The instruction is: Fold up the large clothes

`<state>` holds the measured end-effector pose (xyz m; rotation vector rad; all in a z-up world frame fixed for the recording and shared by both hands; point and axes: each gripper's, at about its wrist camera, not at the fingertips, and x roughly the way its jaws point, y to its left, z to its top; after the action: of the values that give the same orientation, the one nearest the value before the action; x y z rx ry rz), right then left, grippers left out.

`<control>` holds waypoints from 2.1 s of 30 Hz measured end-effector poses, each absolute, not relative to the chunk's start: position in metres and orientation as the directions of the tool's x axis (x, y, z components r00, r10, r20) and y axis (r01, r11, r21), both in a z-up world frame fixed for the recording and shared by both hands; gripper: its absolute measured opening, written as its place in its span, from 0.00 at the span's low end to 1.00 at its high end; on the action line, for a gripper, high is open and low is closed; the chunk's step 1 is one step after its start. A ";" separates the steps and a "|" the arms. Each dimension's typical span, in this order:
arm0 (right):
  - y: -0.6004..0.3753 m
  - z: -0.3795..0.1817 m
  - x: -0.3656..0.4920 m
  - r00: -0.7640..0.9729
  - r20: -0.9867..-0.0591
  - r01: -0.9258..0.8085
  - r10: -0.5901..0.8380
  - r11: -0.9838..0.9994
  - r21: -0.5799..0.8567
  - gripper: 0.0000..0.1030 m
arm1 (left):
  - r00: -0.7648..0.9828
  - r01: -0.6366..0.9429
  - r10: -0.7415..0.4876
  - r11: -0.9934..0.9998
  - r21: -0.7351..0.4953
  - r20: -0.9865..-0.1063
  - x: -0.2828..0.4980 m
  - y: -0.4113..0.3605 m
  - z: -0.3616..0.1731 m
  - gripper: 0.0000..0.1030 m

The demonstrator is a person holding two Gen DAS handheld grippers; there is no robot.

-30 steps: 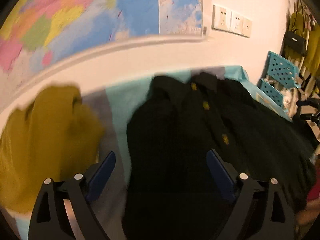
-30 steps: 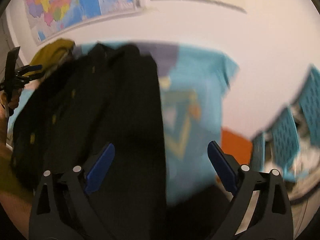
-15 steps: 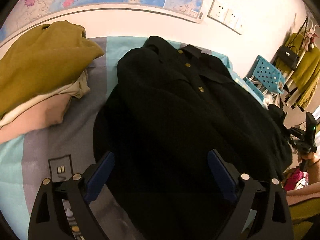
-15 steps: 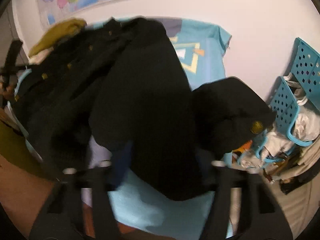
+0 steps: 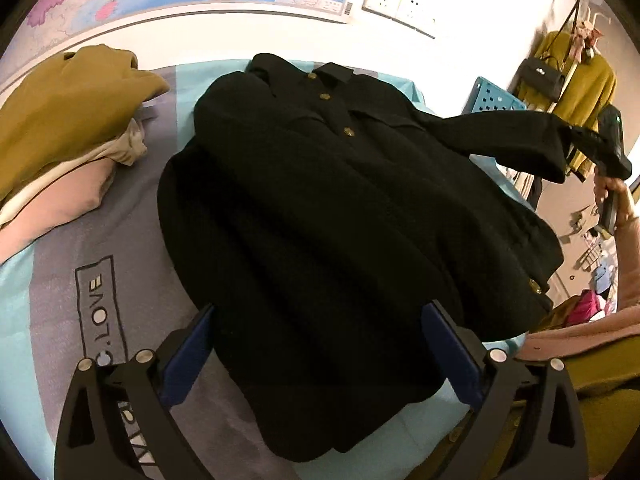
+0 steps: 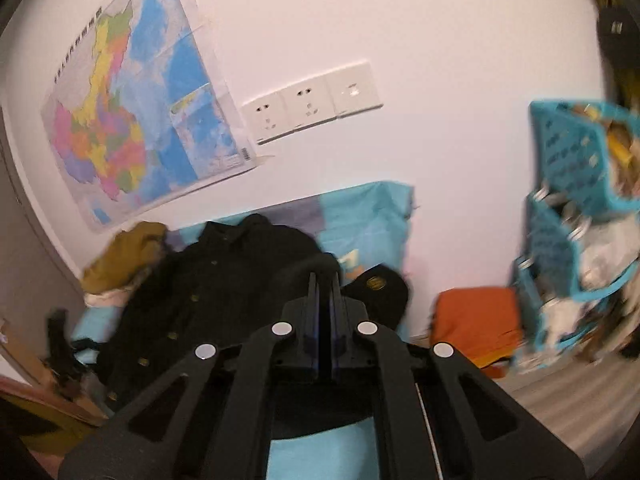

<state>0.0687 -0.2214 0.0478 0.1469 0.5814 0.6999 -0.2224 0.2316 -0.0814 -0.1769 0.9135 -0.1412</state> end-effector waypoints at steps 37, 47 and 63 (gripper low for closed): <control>-0.063 -0.022 0.066 0.273 -0.664 -0.704 0.696 0.615 0.356 0.83 | 0.603 0.219 -0.311 0.950 -0.222 -0.735 -0.095 0.181 -0.024 0.80; -0.017 0.015 0.016 0.150 -0.491 -0.843 0.858 0.371 0.390 0.04 | 0.610 0.231 -0.383 0.924 -0.306 -0.694 -0.083 0.197 -0.018 0.80; 0.018 0.064 0.058 -0.009 -0.268 -0.798 0.963 0.155 0.582 0.76 | 0.657 0.228 -0.416 0.904 -0.361 -0.628 -0.123 0.230 -0.003 0.93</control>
<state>0.0582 0.0184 0.0641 0.2937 0.7030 1.4229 -0.1229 0.2297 -0.0028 -0.2605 0.7724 -0.3697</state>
